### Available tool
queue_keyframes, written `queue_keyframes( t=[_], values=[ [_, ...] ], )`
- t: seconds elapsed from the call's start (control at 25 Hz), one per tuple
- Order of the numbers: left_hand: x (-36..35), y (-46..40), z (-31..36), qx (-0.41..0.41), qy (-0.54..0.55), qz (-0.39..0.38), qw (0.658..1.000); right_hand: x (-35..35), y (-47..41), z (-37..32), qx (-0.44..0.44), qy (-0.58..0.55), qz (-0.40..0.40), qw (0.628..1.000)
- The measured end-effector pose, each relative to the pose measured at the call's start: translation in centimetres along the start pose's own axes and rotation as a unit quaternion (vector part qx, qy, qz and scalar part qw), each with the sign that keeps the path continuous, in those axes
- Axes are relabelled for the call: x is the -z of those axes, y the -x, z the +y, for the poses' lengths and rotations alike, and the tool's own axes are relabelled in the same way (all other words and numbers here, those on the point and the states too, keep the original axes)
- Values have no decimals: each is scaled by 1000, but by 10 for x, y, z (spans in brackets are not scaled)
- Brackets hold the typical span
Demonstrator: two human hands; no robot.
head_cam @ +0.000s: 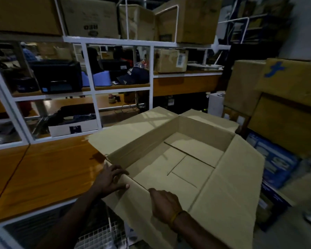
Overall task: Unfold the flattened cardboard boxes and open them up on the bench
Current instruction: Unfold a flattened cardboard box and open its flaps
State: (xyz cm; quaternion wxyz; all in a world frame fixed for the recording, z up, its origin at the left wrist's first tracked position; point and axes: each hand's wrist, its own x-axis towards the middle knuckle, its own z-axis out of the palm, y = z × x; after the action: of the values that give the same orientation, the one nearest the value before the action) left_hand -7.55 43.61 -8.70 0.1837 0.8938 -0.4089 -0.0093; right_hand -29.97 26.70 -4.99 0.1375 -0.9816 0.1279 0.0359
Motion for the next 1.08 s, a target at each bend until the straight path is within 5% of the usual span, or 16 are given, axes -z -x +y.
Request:
queue_keyframes(
  t=[0.32, 1.08],
  values=[
    [-3, 89, -2, -8, 78, 120, 990, -21, 52, -45, -40, 14, 30, 999],
    [32, 340, -5, 250, 33, 208, 945, -67, 145, -174, 89, 45, 138, 985]
  ],
)
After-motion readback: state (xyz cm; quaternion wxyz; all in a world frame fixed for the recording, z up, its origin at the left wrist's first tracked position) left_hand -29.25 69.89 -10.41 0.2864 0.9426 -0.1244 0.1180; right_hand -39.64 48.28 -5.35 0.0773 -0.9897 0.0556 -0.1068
